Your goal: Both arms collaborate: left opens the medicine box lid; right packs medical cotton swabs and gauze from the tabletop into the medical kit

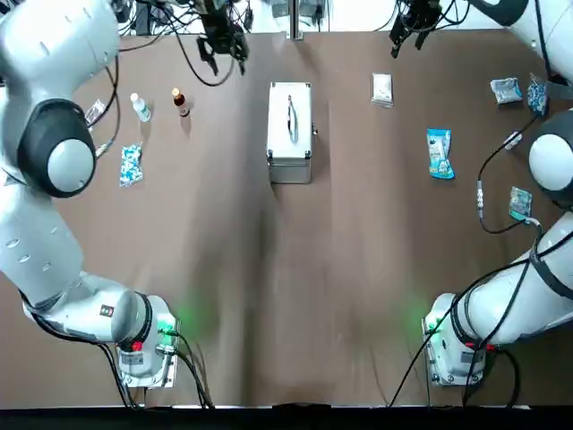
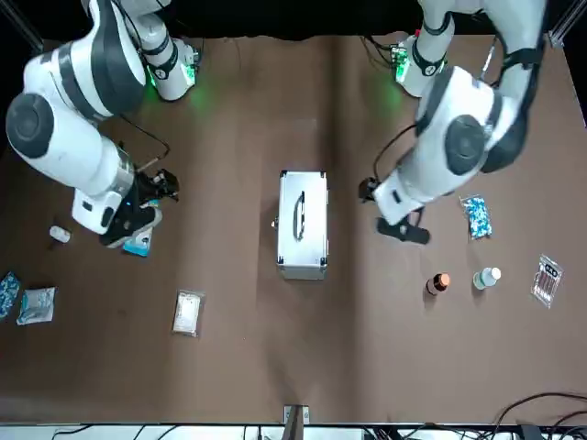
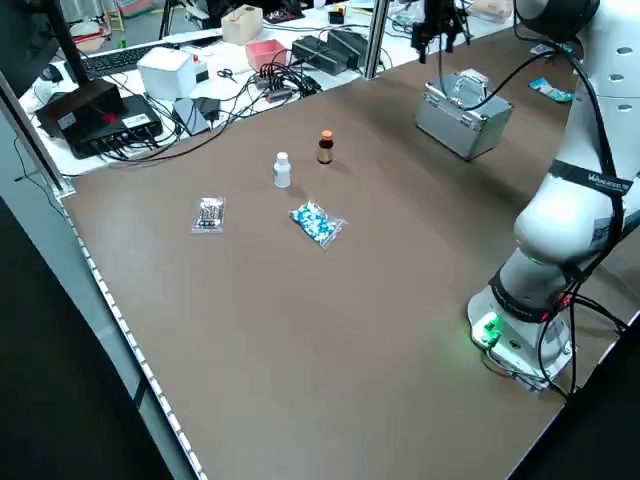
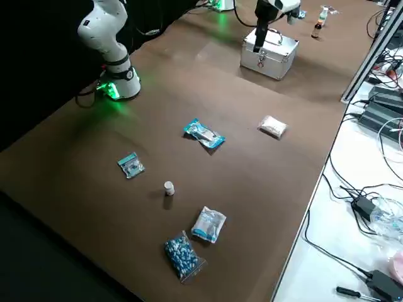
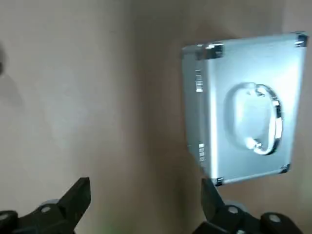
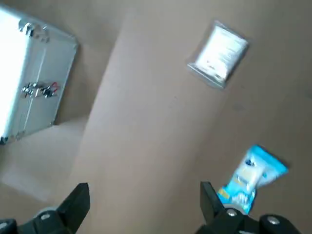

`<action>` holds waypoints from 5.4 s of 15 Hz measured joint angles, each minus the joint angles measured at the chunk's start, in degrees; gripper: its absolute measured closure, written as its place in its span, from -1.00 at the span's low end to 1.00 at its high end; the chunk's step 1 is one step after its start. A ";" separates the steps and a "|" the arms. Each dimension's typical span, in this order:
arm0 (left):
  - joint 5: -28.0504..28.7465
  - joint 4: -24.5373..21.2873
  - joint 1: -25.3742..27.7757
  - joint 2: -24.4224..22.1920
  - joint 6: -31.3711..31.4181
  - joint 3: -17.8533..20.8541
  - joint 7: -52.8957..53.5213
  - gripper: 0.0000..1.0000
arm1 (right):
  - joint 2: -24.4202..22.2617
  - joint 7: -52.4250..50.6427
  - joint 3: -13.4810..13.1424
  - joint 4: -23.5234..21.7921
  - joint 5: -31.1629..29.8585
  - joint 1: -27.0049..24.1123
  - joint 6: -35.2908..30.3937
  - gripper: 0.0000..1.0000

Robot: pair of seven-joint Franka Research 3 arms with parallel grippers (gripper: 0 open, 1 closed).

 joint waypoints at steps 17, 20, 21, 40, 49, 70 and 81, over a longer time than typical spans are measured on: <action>7.02 6.36 -15.85 14.11 13.33 0.42 -21.11 -0.92 | 7.41 -66.36 0.01 -4.25 16.43 4.07 10.39 -1.00; 7.34 6.42 -16.41 14.27 13.66 0.42 -21.52 -0.74 | 7.86 -71.24 0.02 -9.48 21.16 5.14 15.68 -1.00; 7.64 6.44 -16.63 14.28 13.67 0.43 -21.88 -0.72 | 7.91 -72.17 0.02 -11.06 22.58 5.46 16.75 -1.00; 8.87 6.73 -17.65 15.13 13.97 0.42 -25.22 0.74 | 19.97 -102.64 0.02 -13.42 55.77 12.17 23.66 -0.88; 8.88 6.76 -17.67 15.15 13.98 0.44 -25.23 0.74 | 21.10 -103.94 -0.44 -12.40 56.23 12.15 24.15 -0.32; 9.73 8.00 -14.89 11.09 4.09 0.69 -23.56 0.74 | 21.45 -104.26 -0.59 -11.87 56.99 12.21 25.00 0.04; 9.41 7.27 -11.37 10.11 0.09 0.02 -19.27 0.74 | 21.46 -104.30 -0.61 -11.77 57.01 12.23 25.08 0.07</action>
